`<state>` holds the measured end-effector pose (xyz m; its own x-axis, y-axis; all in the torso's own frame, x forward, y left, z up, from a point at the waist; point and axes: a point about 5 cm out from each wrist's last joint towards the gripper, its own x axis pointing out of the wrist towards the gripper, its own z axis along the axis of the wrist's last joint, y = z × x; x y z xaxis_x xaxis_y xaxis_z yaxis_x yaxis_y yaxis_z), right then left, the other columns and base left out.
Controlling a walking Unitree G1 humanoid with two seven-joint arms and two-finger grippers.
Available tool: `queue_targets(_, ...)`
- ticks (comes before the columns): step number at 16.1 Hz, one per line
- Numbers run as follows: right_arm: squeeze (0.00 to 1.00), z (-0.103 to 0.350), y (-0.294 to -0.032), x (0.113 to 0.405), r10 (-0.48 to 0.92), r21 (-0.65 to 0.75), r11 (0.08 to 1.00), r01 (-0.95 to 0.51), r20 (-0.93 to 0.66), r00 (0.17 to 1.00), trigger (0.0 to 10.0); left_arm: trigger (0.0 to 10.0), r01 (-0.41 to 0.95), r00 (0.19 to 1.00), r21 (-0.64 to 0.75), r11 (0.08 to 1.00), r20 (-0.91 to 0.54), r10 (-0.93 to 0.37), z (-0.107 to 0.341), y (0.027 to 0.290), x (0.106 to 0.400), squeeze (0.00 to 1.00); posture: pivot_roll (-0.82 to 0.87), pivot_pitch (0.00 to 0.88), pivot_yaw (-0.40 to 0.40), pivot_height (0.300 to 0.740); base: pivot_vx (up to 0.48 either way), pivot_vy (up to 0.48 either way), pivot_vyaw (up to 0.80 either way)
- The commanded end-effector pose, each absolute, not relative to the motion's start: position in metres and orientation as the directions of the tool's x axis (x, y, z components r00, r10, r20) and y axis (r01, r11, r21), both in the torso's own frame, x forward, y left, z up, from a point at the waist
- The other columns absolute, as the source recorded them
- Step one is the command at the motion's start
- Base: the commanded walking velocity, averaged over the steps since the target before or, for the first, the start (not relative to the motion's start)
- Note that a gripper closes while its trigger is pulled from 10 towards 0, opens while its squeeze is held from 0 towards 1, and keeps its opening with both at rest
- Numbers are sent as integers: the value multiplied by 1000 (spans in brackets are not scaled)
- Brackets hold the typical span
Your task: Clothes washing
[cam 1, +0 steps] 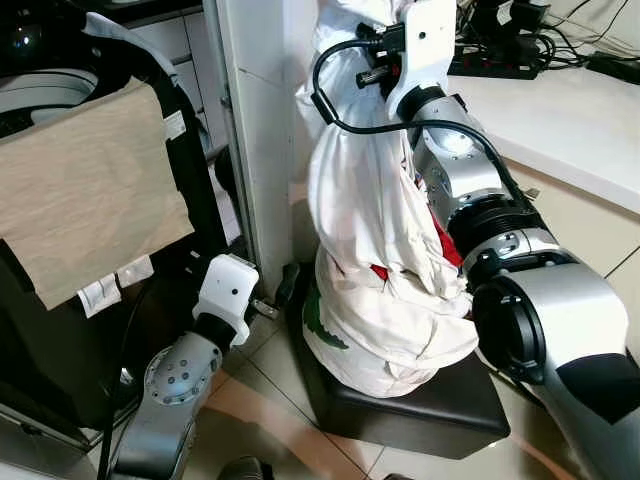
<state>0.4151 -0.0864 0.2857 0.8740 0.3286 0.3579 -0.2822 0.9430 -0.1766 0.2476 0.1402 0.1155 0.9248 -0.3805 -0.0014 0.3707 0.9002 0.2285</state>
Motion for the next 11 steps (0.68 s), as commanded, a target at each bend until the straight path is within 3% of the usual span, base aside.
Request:
queue_targets(1,0,317,-100,413,282,-193,957,-214,468,837,0,10000,363,928,244,899,-3,-373,116,141,249,0,20,0,-36,740,0,0,0)
queue_targets(4,0,306,-137,414,157,-126,986,-110,466,871,0,10000,360,928,247,900,0,-372,117,142,251,0,11,0,-26,740,0,0,0)
queue_targets(5,0,288,-151,413,94,-38,996,-85,414,905,0,10000,369,925,250,895,0,-381,118,142,252,0,-2,0,-16,740,0,0,0)
queue_targets(8,0,237,-164,412,14,93,995,-37,238,971,0,10000,376,922,250,892,-2,-388,118,142,254,0,-16,0,-5,740,0,0,0)
queue_targets(11,0,193,-155,402,55,60,996,-63,122,991,0,10000,386,918,253,887,-6,-397,117,140,255,0,-16,0,-5,740,0,0,0)
